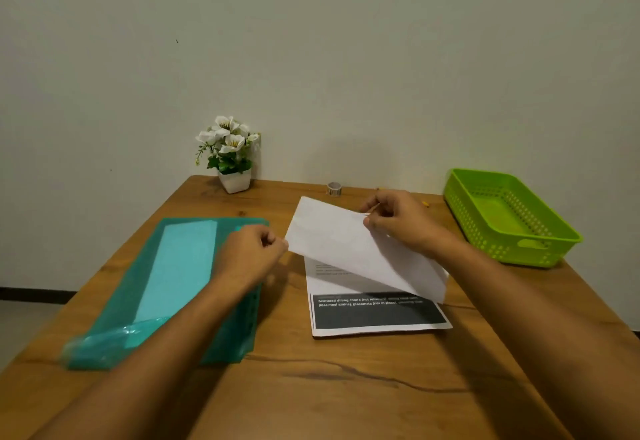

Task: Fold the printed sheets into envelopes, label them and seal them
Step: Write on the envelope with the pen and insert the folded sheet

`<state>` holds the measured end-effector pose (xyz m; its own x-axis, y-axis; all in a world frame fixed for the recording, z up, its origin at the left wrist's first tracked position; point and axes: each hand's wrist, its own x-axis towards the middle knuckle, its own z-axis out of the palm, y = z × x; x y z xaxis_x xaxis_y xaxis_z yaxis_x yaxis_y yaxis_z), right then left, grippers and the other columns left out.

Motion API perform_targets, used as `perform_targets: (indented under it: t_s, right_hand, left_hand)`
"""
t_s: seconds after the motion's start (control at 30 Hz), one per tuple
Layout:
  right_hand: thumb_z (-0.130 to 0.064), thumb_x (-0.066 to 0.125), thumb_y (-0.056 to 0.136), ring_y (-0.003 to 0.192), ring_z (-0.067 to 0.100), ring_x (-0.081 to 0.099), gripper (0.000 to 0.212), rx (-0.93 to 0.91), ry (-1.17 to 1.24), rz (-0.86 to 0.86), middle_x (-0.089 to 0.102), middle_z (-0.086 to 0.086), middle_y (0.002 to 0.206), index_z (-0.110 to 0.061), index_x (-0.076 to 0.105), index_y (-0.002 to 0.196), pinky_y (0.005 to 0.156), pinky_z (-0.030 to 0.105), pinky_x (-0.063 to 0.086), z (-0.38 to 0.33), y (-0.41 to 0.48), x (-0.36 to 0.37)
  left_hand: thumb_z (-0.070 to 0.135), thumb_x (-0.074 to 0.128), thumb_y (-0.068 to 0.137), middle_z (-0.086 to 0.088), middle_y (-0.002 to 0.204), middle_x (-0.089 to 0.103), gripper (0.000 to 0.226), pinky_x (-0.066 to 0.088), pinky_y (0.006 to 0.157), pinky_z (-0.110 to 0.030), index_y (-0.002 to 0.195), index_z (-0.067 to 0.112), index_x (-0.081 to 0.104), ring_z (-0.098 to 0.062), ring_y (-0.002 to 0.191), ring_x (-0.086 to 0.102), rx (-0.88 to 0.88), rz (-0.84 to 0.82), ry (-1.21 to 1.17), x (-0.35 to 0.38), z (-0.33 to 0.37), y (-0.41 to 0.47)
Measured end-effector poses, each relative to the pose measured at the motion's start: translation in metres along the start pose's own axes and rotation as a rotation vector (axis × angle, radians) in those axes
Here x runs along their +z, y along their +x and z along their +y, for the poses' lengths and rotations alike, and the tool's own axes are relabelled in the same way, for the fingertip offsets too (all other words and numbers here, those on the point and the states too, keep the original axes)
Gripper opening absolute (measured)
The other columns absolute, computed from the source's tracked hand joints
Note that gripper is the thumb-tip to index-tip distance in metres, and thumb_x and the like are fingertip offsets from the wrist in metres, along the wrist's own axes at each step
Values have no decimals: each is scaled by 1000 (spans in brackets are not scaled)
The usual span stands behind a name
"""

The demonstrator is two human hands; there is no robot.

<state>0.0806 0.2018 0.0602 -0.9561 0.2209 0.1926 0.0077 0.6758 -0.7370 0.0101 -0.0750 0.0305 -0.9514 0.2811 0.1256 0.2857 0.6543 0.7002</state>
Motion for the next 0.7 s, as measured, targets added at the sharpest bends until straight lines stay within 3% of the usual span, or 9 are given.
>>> perform_targets:
  t_s: [0.13,0.23,0.33,0.43,0.6,0.7]
  right_hand:
    - [-15,73,89,77,9,62,15,-8,-164,-91,70,-8,84,-28,74,96,69,33,49,11,0,26]
    - [-19,71,90,79,4,61,15,-11,-270,-108,68,-12,84,-29,73,101,69,31,48,14,-1,37]
    - [-22,69,91,87,9,64,18,-4,-357,-140,67,-15,90,-30,71,107,79,37,56,15,-2,43]
    - [-24,67,94,96,15,64,22,-15,-434,-172,68,-13,98,-30,68,115,83,36,55,13,-3,46]
    - [-23,59,100,120,21,61,29,-236,-585,-208,68,-2,129,-21,67,128,98,39,50,-10,-2,70]
    - [-18,51,102,123,22,59,34,-341,-589,-278,63,-1,136,-20,65,133,98,44,53,-29,0,98]
  left_hand:
    - [41,61,98,5,74,65,27,58,77,-34,76,24,63,-10,73,62,37,-8,353,11,-11,-10]
    - [43,62,98,9,79,62,25,55,76,-33,79,27,60,-9,76,58,112,36,477,16,-19,-15]
    - [35,67,95,11,97,65,7,54,73,-31,97,29,65,-10,90,56,300,97,441,22,-33,-18]
    - [24,64,97,12,103,71,12,49,69,-29,102,28,74,-12,92,56,454,49,402,27,-47,-18]
    - [21,68,94,12,105,76,14,49,67,-31,101,26,79,-15,89,61,483,112,354,31,-53,-20]
    - [21,67,93,12,105,76,15,50,67,-33,101,26,79,-16,88,61,487,119,352,33,-54,-17]
